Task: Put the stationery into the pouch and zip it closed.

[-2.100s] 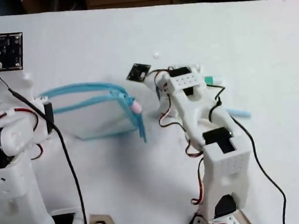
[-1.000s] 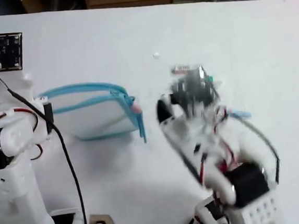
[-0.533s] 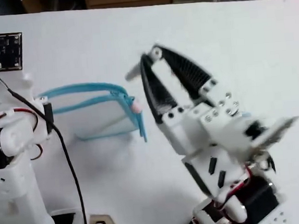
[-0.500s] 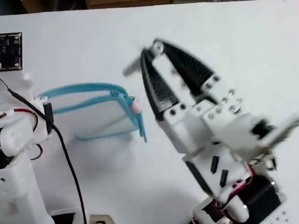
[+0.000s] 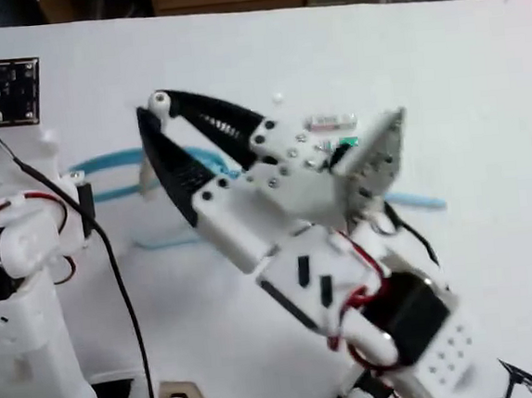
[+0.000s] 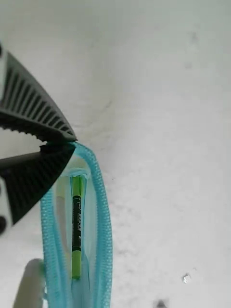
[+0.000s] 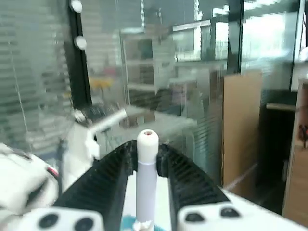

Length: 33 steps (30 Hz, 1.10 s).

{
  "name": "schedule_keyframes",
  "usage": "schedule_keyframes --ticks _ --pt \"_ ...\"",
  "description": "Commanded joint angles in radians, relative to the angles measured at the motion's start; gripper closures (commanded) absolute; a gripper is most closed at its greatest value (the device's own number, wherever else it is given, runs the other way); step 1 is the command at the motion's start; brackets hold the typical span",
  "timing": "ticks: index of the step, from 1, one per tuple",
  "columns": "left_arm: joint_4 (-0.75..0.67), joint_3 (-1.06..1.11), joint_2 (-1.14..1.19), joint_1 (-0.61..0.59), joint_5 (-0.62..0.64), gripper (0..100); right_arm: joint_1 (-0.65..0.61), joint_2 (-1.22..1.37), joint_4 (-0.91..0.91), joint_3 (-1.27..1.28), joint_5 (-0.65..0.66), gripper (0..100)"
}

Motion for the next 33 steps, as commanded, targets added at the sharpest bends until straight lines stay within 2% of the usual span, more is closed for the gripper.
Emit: schedule_keyframes --ticks 1,6,9,14,17,30,32,33 --pt "0.005 0.069 0.076 0.016 -0.006 98 0.004 0.018 -0.067 0.041 -0.006 98.2" --pt "0.005 0.069 0.076 0.016 -0.006 98 0.008 0.041 -0.147 0.072 -0.006 98.2" --pt "0.005 0.069 0.076 0.016 -0.006 98 0.01 0.044 -0.163 -0.008 -0.006 98.2" --pt "0.005 0.069 0.077 0.016 -0.006 98 0.082 0.119 -0.136 -0.213 -0.006 98.2" --pt "0.005 0.069 0.079 0.016 -0.006 98 0.096 0.182 -0.082 -0.239 -0.012 98.2" --pt "0.005 0.069 0.076 0.015 -0.006 98 0.096 0.232 -0.104 0.049 -0.006 97.9" --pt "0.005 0.069 0.079 0.015 -0.006 98 0.093 0.232 -0.073 0.075 -0.006 92.2" --pt "0.005 0.069 0.081 0.015 -0.006 98 0.085 0.232 -0.021 0.069 -0.006 85.3"
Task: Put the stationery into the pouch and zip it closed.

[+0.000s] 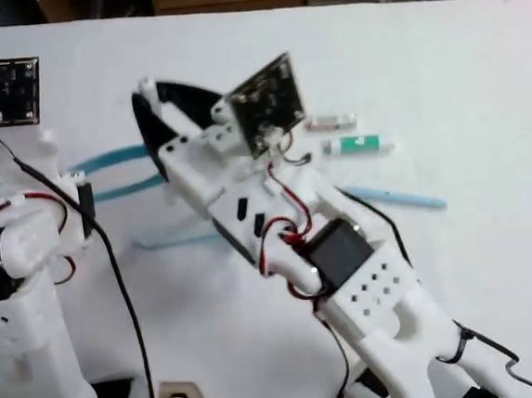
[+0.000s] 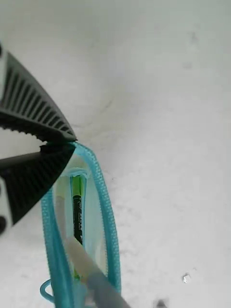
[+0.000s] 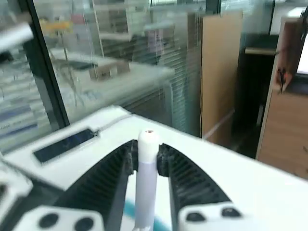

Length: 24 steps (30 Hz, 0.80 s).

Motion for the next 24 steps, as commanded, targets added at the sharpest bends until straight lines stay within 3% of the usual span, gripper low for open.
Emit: schedule_keyframes --ticks 1,3,5,11,16,19,24 --pt "0.005 0.069 0.082 0.015 -0.006 98 -0.016 -0.002 0.131 -0.025 -0.005 76.3" --pt "0.0 0.069 0.082 0.015 -0.006 98 -0.038 -0.002 0.265 -0.083 -0.011 56.7" --pt "-0.011 0.074 0.082 0.015 -0.006 98 -0.045 -0.001 0.363 -0.16 -0.011 45.6" --pt "-0.011 0.071 0.082 0.016 -0.006 98 0.044 0.005 0.466 -0.373 -0.011 55.7" --pt "-0.011 0.071 0.082 0.016 -0.006 98 0.263 0.033 0.495 -0.411 -0.003 62.7" --pt "-0.011 0.071 0.082 0.016 -0.006 98 0.407 0.117 0.615 -0.385 0.018 60.7" --pt "-0.011 0.074 0.082 0.016 -0.006 98 0.533 0.308 0.862 -0.313 0.408 59.3"
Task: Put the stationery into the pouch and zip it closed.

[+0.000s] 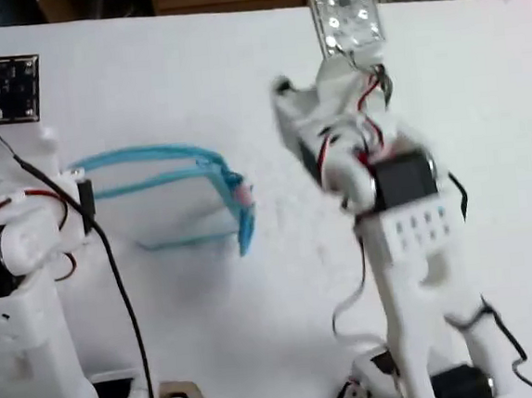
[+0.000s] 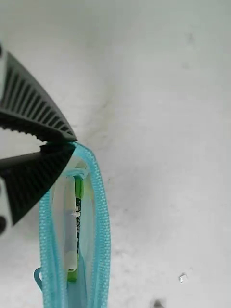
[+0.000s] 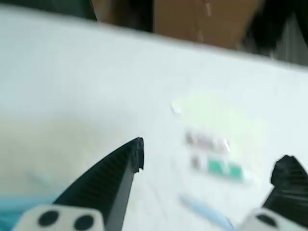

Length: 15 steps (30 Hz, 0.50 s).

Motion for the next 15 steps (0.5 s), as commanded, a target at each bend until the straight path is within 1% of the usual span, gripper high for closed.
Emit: schedule_keyframes --ticks 1,3,6,11,15 --pt "0.008 0.074 0.081 0.016 -0.006 98 0.084 0.116 0.159 0.009 0.316 59.3" --pt "0.008 0.074 0.081 0.016 -0.006 98 0.124 0.196 0.202 0.006 0.456 59.3" --pt "0.008 0.074 0.081 0.016 -0.006 98 0.177 0.318 0.205 0.005 0.611 59.3" --pt "-0.009 0.078 0.081 0.016 -0.002 98 0.216 0.538 0.162 0.005 0.798 59.2" --pt "-0.012 0.078 0.081 0.016 -0.002 98 0.214 0.671 0.099 0.005 0.884 59.2"
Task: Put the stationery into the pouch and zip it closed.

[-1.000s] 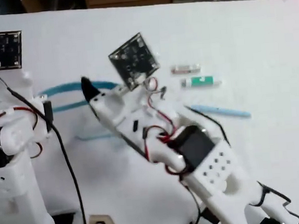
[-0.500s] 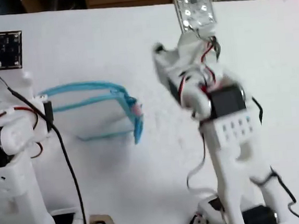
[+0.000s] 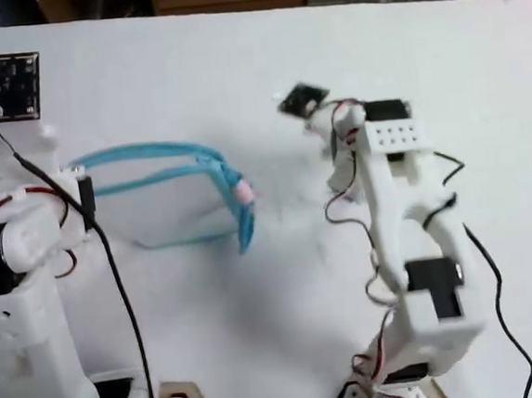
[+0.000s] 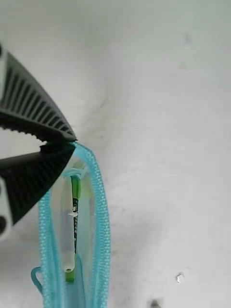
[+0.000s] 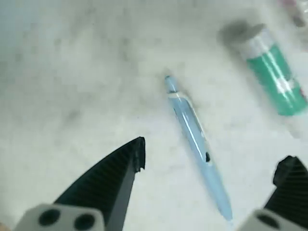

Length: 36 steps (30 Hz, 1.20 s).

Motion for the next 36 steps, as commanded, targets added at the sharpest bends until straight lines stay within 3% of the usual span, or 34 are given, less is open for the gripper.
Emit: schedule_keyframes --ticks 1,9,18,26,36 --pt "0.003 0.078 0.081 0.016 -0.003 98 0.008 0.079 -0.073 -0.006 0.06 59.3" --pt "0.003 0.078 0.081 0.016 -0.002 98 0.008 0.206 -0.154 -0.038 0.063 61.1" --pt "0.003 0.078 0.081 0.016 -0.002 98 0.01 0.332 -0.15 -0.16 0.058 97.7" --pt "0.005 0.078 0.081 0.016 -0.002 98 0.013 0.28 -0.054 -0.219 0.04 98.1" --pt "0.006 0.078 0.077 0.016 -0.003 98 0.008 -0.15 0.269 -0.229 -0.262 98.1"
